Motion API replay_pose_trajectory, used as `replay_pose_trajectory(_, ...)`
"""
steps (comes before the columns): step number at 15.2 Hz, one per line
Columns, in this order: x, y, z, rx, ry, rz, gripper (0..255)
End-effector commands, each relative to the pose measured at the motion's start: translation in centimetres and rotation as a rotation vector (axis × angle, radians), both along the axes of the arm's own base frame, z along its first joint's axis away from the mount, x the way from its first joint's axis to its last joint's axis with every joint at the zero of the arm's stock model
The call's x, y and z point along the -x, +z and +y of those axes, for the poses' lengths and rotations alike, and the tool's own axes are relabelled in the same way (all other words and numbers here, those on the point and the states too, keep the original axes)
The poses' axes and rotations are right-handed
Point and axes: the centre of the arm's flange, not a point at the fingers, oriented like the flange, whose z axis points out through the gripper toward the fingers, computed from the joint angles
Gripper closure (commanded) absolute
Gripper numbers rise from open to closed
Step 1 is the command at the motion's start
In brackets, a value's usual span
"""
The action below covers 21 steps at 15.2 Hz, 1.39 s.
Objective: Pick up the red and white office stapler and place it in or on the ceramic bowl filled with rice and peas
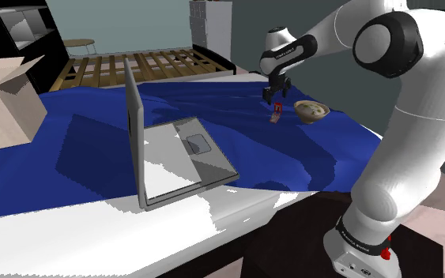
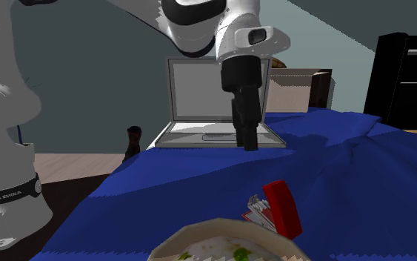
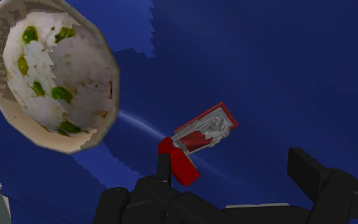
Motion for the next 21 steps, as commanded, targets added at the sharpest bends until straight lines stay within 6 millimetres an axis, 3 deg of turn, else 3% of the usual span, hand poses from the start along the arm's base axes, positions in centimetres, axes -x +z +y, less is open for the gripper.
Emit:
replay_pose_trajectory(1, -1.1, -0.7, -2.3, 0.020, -0.017, 0.004, 0)
replay_pose_trajectory(3, -2.0, -1.3, -4.5, 0.038, -0.035, 0.009, 0)
replay_pose_trajectory(11, -1.9, -5.1, -5.9, 0.040, -0.036, 0.009, 0)
replay_pose_trajectory(19, -1.9, -5.1, -5.9, 0.040, -0.036, 0.009, 0)
replay_pose_trajectory(20, -1.9, -5.1, -5.9, 0.040, -0.036, 0.009, 255)
replay_pose_trajectory(21, -1.9, -5.1, -5.9, 0.040, -0.036, 0.009, 255)
